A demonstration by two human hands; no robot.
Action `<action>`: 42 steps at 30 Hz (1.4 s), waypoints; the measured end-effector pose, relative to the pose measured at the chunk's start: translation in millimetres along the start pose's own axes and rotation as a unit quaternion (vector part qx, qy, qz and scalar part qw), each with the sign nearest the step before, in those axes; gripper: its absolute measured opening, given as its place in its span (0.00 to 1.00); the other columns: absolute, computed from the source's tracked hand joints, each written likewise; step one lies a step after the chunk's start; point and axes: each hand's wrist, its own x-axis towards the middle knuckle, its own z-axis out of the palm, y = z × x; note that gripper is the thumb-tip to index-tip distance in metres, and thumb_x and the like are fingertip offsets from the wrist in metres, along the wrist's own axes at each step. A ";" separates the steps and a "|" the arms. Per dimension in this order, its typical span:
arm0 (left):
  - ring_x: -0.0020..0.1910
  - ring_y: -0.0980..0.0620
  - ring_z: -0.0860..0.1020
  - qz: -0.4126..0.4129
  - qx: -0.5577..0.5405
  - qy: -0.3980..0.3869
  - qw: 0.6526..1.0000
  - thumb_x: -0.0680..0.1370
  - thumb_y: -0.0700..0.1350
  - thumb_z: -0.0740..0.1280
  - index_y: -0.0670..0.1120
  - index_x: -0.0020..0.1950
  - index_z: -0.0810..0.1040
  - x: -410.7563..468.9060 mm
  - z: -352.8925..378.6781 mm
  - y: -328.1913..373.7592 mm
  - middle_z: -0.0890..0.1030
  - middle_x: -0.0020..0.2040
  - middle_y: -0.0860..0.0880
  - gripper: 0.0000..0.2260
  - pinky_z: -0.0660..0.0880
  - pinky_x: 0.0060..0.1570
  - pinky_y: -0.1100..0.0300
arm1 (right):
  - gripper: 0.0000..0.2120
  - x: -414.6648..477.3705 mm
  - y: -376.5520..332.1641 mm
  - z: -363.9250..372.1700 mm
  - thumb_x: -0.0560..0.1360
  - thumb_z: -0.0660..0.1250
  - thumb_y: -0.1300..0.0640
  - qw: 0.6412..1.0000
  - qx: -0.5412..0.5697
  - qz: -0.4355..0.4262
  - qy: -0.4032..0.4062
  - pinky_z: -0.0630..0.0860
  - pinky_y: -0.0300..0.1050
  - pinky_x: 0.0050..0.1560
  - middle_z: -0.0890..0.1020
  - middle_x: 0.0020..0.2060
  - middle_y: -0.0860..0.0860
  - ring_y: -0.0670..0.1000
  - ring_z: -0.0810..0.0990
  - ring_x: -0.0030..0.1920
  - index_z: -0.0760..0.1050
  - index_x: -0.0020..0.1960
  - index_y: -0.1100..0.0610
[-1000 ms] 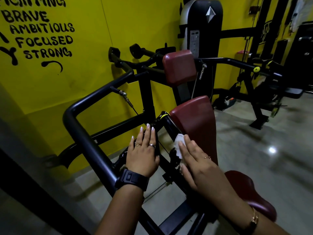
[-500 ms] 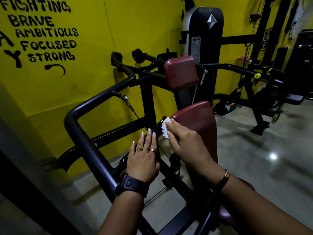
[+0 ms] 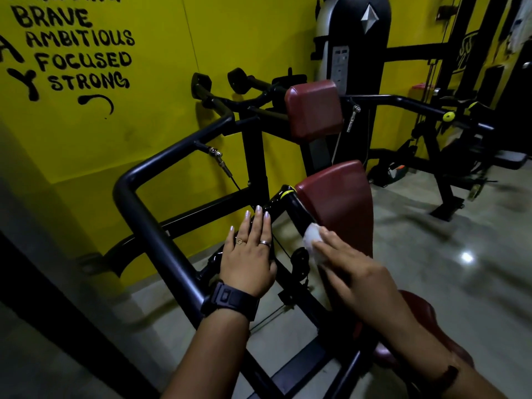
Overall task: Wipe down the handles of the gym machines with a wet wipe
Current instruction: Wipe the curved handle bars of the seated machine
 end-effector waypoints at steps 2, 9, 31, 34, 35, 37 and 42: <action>0.77 0.49 0.33 -0.002 0.003 0.001 1.000 0.81 0.52 0.56 0.48 0.77 0.31 -0.2 1.1 0.1 0.25 0.72 0.50 0.37 0.39 0.75 0.49 | 0.21 0.0 -1.8 -2.5 0.72 0.67 0.63 0.997 0.053 0.046 0.025 0.63 0.26 0.64 0.75 0.65 0.49 0.39 0.70 0.65 0.77 0.65 0.58; 0.74 0.50 0.29 -0.002 -0.006 0.002 1.000 0.81 0.52 0.56 0.48 0.71 0.25 -1.4 0.9 -0.5 0.24 0.71 0.50 0.38 0.38 0.75 0.49 | 0.13 52.9 -8.1 -1.6 0.79 0.63 0.55 0.969 0.131 0.207 -0.018 0.74 0.29 0.50 0.84 0.50 0.44 0.39 0.80 0.50 0.79 0.61 0.48; 0.70 0.45 0.72 0.029 -0.002 0.140 0.990 0.56 0.53 0.78 0.43 0.72 0.72 8.4 30.2 -7.1 0.70 0.73 0.44 0.45 0.73 0.61 0.46 | 0.08 122.5 -11.3 34.9 0.70 0.69 0.63 0.993 -0.089 -0.031 -0.070 0.73 0.51 0.46 0.79 0.48 0.54 0.57 0.75 0.48 0.76 0.49 0.58; 0.72 0.46 0.67 0.027 0.001 0.142 0.990 0.61 0.53 0.68 0.43 0.73 0.71 9.2 32.4 -8.6 0.69 0.74 0.45 0.40 0.71 0.62 0.46 | 0.09 117.5 -10.7 37.2 0.66 0.71 0.64 0.989 -0.120 -0.075 -0.054 0.76 0.53 0.43 0.79 0.45 0.53 0.57 0.75 0.46 0.76 0.46 0.58; 0.72 0.47 0.66 0.025 0.000 0.141 0.990 0.62 0.53 0.65 0.43 0.73 0.71 9.9 32.8 -8.7 0.69 0.74 0.45 0.39 0.71 0.63 0.46 | 0.11 116.6 -10.7 37.8 0.64 0.71 0.65 0.984 -0.138 -0.089 -0.063 0.76 0.54 0.43 0.79 0.45 0.52 0.57 0.75 0.47 0.76 0.45 0.58; 0.72 0.46 0.67 0.025 -0.001 0.140 0.990 0.62 0.53 0.64 0.43 0.72 0.71 10.3 32.7 -8.1 0.69 0.73 0.45 0.39 0.71 0.62 0.45 | 0.12 114.6 -12.0 37.7 0.63 0.70 0.65 0.979 -0.158 -0.109 -0.073 0.76 0.54 0.45 0.80 0.45 0.52 0.56 0.75 0.50 0.77 0.46 0.58; 0.72 0.47 0.65 0.029 0.003 0.162 0.986 0.62 0.53 0.65 0.43 0.72 0.71 10.1 33.6 -8.3 0.69 0.74 0.44 0.39 0.71 0.63 0.44 | 0.18 107.9 -13.7 36.1 0.65 0.65 0.67 0.985 -0.130 -0.111 -0.009 0.77 0.54 0.48 0.80 0.50 0.56 0.58 0.75 0.52 0.77 0.54 0.61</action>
